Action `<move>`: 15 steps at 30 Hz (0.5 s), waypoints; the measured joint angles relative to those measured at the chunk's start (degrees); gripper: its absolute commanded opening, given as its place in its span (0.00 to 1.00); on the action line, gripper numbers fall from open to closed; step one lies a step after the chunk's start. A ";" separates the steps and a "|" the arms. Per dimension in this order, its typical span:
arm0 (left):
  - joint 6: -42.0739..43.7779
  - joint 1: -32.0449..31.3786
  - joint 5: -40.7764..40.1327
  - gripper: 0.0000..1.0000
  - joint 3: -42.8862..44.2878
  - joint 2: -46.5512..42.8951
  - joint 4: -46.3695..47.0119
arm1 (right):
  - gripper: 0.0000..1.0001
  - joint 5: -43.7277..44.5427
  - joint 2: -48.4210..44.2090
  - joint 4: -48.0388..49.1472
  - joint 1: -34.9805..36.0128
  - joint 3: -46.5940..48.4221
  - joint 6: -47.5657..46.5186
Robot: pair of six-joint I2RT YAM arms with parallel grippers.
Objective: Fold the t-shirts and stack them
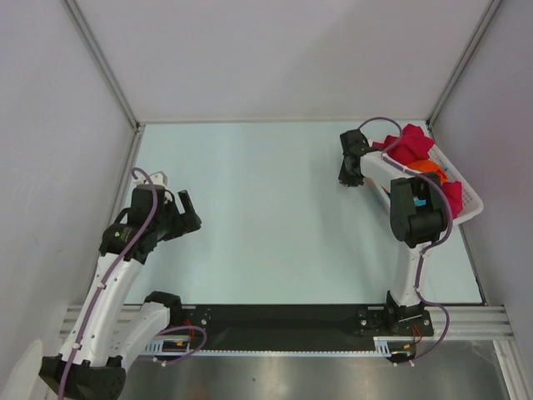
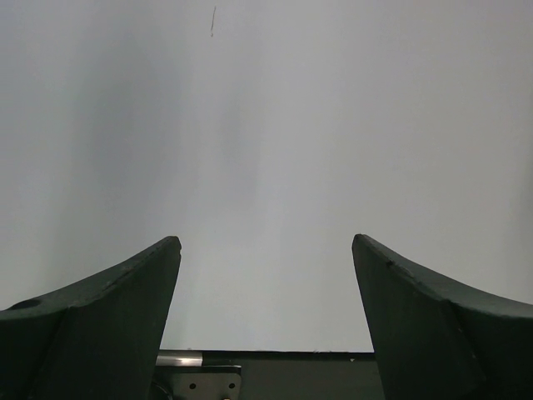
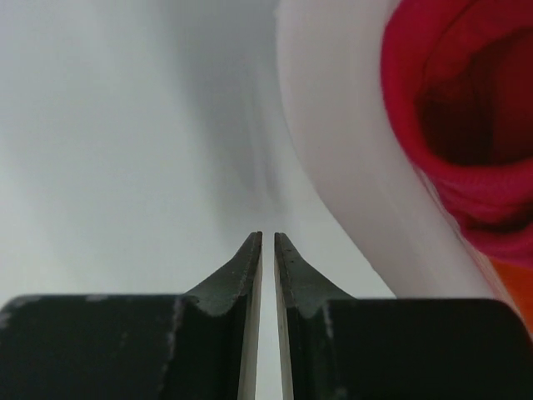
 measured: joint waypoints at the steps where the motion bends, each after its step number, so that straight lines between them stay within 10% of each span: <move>1: 0.17 0.00 -0.07 0.90 0.02 0.11 -0.02 | 0.16 0.48 0.52 -0.11 -0.59 0.66 0.00; 15: 1.25 0.00 -0.46 0.90 1.81 1.68 -0.48 | 0.18 6.25 7.74 -3.85 -12.59 9.64 -0.02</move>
